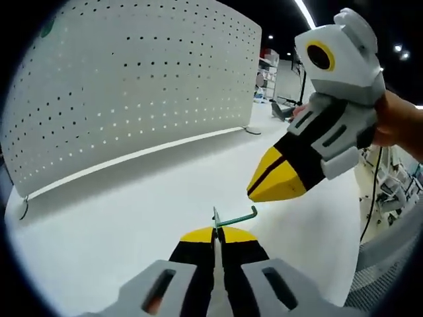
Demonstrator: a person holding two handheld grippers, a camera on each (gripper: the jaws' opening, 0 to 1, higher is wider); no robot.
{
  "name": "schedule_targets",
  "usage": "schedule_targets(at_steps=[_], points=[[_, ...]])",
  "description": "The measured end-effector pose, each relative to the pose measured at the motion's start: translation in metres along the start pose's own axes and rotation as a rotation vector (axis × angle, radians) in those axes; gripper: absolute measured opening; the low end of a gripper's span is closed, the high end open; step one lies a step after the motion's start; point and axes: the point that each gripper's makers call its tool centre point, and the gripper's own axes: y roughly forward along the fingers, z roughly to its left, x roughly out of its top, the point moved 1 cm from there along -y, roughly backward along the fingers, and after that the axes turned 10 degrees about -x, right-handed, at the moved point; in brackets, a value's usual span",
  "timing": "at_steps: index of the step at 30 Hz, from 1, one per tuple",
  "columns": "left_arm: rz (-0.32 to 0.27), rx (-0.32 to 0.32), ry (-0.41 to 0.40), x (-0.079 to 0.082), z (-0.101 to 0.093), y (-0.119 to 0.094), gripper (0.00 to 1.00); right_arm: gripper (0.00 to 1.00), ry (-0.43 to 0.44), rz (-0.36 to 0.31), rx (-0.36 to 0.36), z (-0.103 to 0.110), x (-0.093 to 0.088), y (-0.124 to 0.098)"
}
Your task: Insert the hook assembly into the mounting plate slot until the hook locks in place.
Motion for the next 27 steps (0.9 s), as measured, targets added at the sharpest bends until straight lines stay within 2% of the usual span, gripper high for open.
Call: schedule_targets(at_steps=[7, 18, 23, 27], points=[[-0.033, -0.022, -0.017, 0.009, 0.004, -0.014, 0.02, 0.01, 0.004, -0.046, -0.015, -0.003, 0.016, -0.014], [-0.131, -0.09, 0.019, 0.04, -0.006, -0.054, 0.02, 0.03, 0.012, -0.107, -0.006, 0.001, 0.038, -0.033], [-0.163, -0.138, 0.043, 0.051, -0.012, -0.075, 0.02, 0.03, 0.03, -0.153, 0.037, 0.008, 0.054, -0.048], [-0.21, -0.19, 0.038, 0.062, -0.019, -0.093, 0.02, 0.03, 0.044, -0.182, 0.108, 0.022, 0.064, -0.06]])
